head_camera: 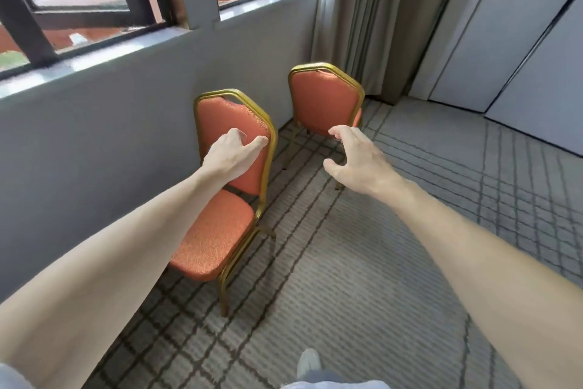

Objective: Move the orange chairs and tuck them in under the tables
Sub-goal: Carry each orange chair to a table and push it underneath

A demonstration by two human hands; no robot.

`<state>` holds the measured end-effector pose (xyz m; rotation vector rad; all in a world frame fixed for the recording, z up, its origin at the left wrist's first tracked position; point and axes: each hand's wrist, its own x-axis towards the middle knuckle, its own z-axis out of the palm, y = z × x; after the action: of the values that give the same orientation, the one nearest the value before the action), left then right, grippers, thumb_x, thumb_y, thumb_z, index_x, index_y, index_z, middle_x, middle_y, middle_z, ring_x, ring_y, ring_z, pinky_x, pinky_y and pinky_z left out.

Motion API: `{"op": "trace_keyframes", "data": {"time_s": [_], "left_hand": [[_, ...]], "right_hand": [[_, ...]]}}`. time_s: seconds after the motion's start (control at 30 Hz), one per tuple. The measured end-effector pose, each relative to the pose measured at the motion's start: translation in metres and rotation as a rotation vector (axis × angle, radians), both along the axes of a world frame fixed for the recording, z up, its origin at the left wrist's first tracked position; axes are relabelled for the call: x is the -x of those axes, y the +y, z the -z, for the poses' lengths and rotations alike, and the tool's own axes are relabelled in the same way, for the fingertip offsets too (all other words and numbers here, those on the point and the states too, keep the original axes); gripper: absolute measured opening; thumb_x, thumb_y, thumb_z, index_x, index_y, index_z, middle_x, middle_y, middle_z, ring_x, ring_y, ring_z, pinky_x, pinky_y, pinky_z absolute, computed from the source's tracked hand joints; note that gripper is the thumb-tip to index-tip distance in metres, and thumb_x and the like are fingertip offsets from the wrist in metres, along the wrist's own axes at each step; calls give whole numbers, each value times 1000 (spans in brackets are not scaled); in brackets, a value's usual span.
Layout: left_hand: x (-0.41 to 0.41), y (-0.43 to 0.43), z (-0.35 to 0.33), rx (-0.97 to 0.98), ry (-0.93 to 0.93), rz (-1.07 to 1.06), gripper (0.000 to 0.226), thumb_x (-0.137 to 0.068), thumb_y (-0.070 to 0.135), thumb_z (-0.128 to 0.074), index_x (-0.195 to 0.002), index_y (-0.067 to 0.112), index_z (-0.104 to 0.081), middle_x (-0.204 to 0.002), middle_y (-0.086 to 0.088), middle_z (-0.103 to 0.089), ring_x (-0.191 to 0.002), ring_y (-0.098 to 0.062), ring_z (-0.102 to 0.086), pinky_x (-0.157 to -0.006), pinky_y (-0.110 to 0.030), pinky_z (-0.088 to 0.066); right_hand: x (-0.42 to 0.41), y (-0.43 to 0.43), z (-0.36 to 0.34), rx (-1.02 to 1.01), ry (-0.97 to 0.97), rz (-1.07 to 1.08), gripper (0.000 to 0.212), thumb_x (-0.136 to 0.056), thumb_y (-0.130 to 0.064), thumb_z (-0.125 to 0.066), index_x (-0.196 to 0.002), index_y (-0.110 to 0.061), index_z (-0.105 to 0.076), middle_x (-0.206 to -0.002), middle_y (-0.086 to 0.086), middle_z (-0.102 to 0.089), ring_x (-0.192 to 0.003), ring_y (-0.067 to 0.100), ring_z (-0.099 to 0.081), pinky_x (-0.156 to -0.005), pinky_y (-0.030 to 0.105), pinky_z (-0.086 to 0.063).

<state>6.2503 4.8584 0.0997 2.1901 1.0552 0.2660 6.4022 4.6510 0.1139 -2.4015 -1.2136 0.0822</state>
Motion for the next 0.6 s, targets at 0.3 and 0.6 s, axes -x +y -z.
{"op": "trace_keyframes", "data": {"time_s": [0.3,0.6], "left_hand": [[-160,125,21,94,-3,-152,61,-91,62,-45,-124,12,-56,-122,-4,-60,-107,-22,-58,-92,-41,-50],[-260,258,59,248,36,-269,35,-94,49,-49,-93,15,-54,-93,-3,-60,-83,-20,-59,-85,-39,-53]], "right_hand": [[-179,176,3,142,-90,-312,60,-91,-32,-63,-145,-18,-40,-144,2,-47,-131,20,-45,-105,36,-41],[-302,331,34,250,-140,-500,61,-90,-31,-62,-146,-21,-39,-146,0,-45,-132,19,-42,-104,39,-43]]}}
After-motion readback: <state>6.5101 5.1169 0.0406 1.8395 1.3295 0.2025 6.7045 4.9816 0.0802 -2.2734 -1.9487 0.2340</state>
